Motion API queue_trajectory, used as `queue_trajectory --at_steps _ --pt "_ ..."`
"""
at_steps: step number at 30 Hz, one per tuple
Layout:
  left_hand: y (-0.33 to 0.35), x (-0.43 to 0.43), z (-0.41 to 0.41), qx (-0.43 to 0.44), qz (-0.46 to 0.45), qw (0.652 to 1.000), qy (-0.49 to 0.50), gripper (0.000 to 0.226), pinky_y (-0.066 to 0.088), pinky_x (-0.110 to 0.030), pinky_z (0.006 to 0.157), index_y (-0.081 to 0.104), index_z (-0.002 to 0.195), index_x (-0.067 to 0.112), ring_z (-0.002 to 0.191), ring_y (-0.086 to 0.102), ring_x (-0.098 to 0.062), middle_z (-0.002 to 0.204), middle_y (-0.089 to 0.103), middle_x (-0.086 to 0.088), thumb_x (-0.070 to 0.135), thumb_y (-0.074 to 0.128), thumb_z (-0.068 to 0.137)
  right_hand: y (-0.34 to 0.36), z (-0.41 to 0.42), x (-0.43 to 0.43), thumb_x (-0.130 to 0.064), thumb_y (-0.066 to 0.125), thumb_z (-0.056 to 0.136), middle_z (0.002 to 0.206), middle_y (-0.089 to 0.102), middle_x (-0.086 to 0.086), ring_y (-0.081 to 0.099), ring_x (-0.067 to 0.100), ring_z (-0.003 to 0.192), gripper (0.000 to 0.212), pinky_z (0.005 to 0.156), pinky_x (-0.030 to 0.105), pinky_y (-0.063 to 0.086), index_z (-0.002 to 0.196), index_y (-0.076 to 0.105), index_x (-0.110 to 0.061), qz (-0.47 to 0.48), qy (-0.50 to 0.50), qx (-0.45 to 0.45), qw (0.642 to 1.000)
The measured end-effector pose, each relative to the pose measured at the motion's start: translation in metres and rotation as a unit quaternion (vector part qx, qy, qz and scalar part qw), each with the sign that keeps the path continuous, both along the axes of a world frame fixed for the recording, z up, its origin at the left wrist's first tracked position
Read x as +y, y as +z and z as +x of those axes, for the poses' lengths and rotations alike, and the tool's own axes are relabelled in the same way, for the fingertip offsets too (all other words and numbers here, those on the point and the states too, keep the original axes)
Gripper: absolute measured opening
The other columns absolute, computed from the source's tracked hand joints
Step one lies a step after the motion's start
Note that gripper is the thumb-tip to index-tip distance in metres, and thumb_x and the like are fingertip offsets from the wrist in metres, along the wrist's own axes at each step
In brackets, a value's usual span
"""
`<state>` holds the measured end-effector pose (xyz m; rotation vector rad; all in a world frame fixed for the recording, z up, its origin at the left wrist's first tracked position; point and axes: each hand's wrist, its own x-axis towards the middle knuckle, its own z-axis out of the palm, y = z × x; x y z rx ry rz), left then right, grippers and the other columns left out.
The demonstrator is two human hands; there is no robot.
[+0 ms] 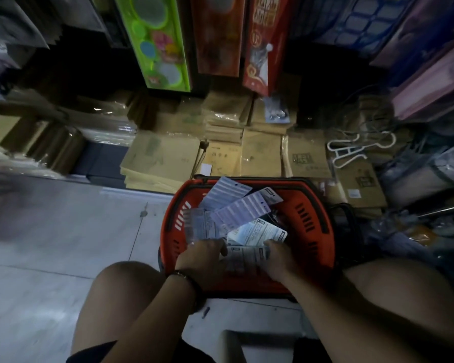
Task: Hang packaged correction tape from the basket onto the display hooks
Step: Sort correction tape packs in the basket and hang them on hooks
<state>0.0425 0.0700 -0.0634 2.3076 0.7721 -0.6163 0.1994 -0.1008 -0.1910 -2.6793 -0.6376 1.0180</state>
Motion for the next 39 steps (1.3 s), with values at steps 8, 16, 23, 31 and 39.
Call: queue_trajectory --at_steps 8,16,23,31,39 --pt "-0.009 -0.001 0.008 -0.006 -0.003 1.0 0.011 0.018 0.061 -0.044 0.095 0.065 0.115 0.034 0.111 0.068 -0.022 0.123 0.07 0.001 0.042 0.062 0.099 -0.017 -0.005 -0.004 -0.02 0.073 0.069 0.054 0.05 -0.003 0.059 0.022 0.062 0.031 0.056 0.034 0.046 0.051 0.047 -0.017 0.088 -0.096 0.0 0.991" --pt "-0.011 -0.005 0.013 -0.019 -0.001 1.0 0.015 0.019 0.062 -0.045 0.094 0.068 0.115 0.029 0.107 0.071 -0.023 0.12 0.073 -0.001 0.04 0.062 0.101 0.002 0.006 -0.007 -0.005 0.077 0.09 0.076 0.066 0.009 0.059 0.02 0.071 0.008 0.05 0.023 0.043 0.087 0.072 0.0 0.193 -0.401 0.081 0.892" --pt "-0.016 -0.007 0.013 0.002 -0.003 1.0 0.009 0.024 0.061 -0.044 0.098 0.067 0.121 0.031 0.116 0.067 -0.024 0.128 0.069 -0.001 0.042 0.066 0.099 0.005 0.007 0.0 0.0 0.083 0.081 0.08 0.069 0.014 0.064 0.022 0.069 0.017 0.056 0.022 0.044 0.094 0.071 0.0 0.202 -0.482 0.106 0.846" --pt "-0.016 -0.009 0.01 -0.005 0.0 1.0 0.011 0.048 0.058 -0.046 0.1 0.056 0.137 0.032 0.123 0.064 -0.027 0.139 0.062 -0.005 0.049 0.072 0.094 0.021 0.003 0.017 -0.001 0.076 0.082 0.086 0.076 0.019 0.071 0.028 0.067 0.006 0.065 0.047 0.063 0.084 0.074 -0.006 0.209 -0.489 0.209 0.821" --pt "-0.012 -0.016 0.004 -0.058 0.062 0.996 -0.04 0.087 0.036 -0.057 0.124 0.021 0.16 0.048 0.159 0.022 -0.038 0.175 0.02 -0.004 0.043 0.076 0.093 0.101 0.001 0.023 0.0 0.067 0.089 0.078 0.069 0.019 0.062 0.025 0.06 0.008 0.043 0.028 0.053 0.096 0.069 -0.002 0.264 -0.462 0.272 0.802"
